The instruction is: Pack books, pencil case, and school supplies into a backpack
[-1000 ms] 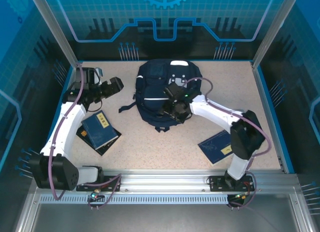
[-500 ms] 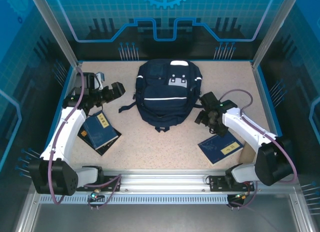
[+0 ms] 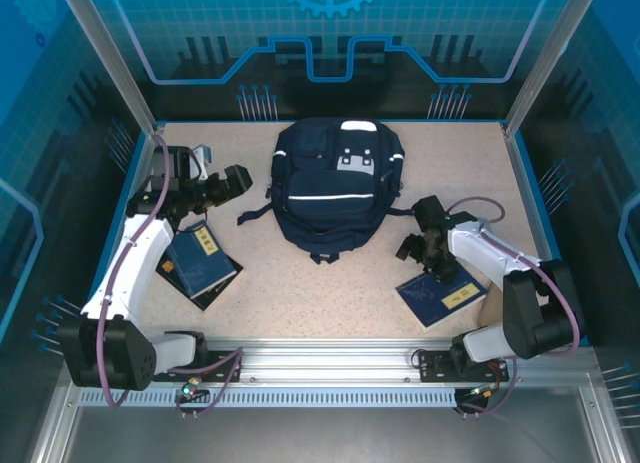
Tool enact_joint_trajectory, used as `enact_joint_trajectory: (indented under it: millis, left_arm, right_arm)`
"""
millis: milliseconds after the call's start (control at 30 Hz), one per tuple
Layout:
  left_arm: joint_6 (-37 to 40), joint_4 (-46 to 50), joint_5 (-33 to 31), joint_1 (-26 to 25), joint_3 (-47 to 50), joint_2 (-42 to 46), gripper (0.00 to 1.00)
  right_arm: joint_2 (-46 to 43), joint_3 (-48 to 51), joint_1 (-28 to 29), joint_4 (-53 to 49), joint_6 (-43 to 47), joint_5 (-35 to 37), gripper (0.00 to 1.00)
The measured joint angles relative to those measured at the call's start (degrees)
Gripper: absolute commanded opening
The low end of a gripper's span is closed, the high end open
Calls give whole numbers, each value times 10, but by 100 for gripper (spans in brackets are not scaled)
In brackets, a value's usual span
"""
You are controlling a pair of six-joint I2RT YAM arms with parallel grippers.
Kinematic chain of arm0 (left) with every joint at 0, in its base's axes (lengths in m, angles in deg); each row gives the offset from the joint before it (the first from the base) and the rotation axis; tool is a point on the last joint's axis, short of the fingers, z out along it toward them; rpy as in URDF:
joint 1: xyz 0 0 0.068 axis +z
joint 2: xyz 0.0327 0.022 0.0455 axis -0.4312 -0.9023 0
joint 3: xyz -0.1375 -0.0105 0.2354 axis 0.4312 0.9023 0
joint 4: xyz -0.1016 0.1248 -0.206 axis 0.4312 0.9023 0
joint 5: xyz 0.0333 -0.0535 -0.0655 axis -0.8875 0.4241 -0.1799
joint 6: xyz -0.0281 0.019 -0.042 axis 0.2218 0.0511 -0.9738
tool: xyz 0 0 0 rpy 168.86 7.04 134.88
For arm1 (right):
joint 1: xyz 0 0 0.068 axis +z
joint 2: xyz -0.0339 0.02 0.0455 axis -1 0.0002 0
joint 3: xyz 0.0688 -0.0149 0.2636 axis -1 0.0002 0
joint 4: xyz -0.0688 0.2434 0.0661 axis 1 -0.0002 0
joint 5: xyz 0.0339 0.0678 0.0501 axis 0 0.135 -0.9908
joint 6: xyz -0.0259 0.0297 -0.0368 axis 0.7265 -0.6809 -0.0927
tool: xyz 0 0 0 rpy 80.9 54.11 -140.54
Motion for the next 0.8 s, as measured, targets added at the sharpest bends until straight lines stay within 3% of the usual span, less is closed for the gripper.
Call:
enact_joint_trajectory:
  millis: [433,800]
  left_arm:
    - [0,-5,1,0,1,0,99]
    - [0,-8,7,0,7,-1,99]
  right_arm:
    - [37,2,10,33,20,-21,94]
    - [158,-128,174,23,37,-15,91]
